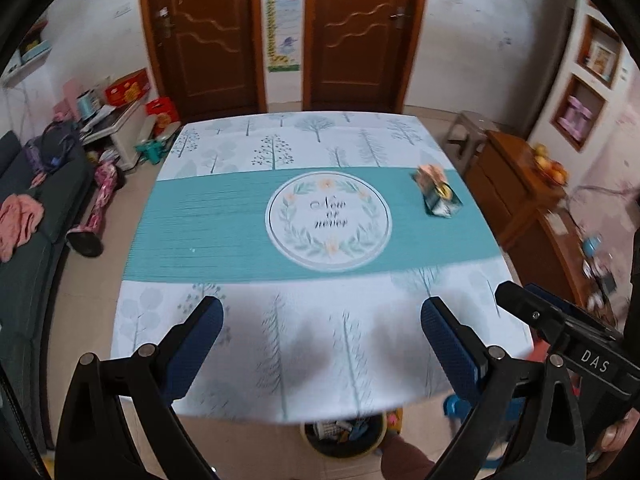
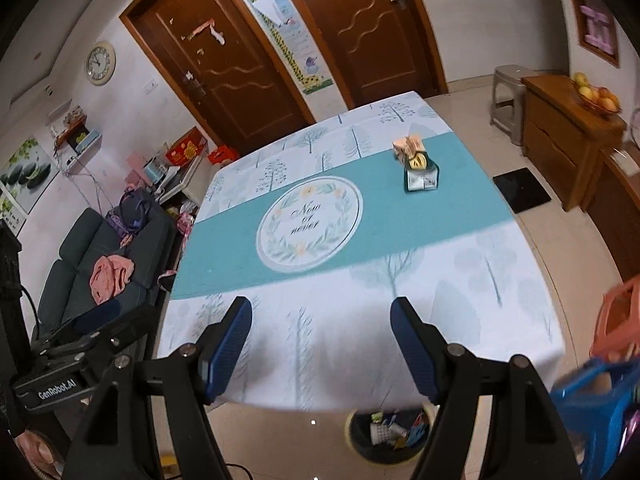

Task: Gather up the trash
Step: 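Grasp the green-and-tan milk carton with the right gripper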

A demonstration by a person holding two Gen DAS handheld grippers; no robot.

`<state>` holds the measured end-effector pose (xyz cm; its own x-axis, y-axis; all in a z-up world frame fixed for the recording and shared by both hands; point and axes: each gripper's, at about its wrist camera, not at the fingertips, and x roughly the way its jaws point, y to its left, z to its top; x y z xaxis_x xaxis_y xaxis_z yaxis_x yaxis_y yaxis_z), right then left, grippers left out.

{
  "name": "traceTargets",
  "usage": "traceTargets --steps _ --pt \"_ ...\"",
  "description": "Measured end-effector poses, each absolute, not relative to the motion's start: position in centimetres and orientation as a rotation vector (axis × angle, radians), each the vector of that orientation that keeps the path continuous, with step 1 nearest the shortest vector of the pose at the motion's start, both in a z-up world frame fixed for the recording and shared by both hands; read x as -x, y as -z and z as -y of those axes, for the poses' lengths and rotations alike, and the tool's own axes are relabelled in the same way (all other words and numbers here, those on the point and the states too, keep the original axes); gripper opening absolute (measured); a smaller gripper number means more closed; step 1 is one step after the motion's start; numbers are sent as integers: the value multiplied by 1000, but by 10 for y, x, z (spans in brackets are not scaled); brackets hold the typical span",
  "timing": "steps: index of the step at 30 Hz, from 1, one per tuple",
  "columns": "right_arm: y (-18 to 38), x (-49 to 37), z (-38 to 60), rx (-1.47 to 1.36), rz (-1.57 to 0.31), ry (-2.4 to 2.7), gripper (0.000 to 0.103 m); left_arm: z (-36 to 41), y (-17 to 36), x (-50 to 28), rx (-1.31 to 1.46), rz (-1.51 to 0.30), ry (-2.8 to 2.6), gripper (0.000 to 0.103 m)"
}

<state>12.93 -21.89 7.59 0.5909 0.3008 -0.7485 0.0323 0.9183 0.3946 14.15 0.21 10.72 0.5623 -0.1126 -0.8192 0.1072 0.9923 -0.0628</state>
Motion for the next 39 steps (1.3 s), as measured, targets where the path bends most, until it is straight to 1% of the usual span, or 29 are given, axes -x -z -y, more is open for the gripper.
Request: traceTargets --steps 3,10,17,23,28,31,32,33,34,35,36,38,39 --pt "-67 -175 244 -366 -987 -191 72 19 -103 -177 32 -990 90 98" --pt "-53 -263 290 -305 -1026 -219 72 57 -80 -250 80 -1048 -19 98" --pt "-16 -343 311 -289 -1096 -197 72 73 -54 -300 101 -1090 -95 98" --pt "17 -381 307 -238 -1176 -182 72 71 -36 -329 125 -1120 -127 98" --pt "35 -396 302 -208 -1220 -174 72 71 -23 -339 108 -1140 -151 98" --pt "42 -398 298 -193 -1236 -183 72 73 -19 -342 83 -1141 -171 96" --pt "44 -399 296 -187 -1241 -187 70 74 -18 -343 80 -1143 -171 95" --pt "45 -400 295 -181 -1244 -187 60 74 -16 -343 78 -1147 -169 94" --pt "46 -400 294 -176 -1247 -183 55 74 -15 -344 77 -1152 -165 93" --pt "48 -401 294 -175 -1257 -184 46 75 -13 -344 76 -1158 -160 90" --pt "49 -401 293 -179 -1257 -188 45 75 -12 -344 75 -1162 -156 86" --pt "47 -400 292 -171 -1253 -187 44 76 -11 -343 73 -1167 -151 83" --pt "47 -399 292 -172 -1249 -188 41 76 -12 -341 73 -1165 -149 83"
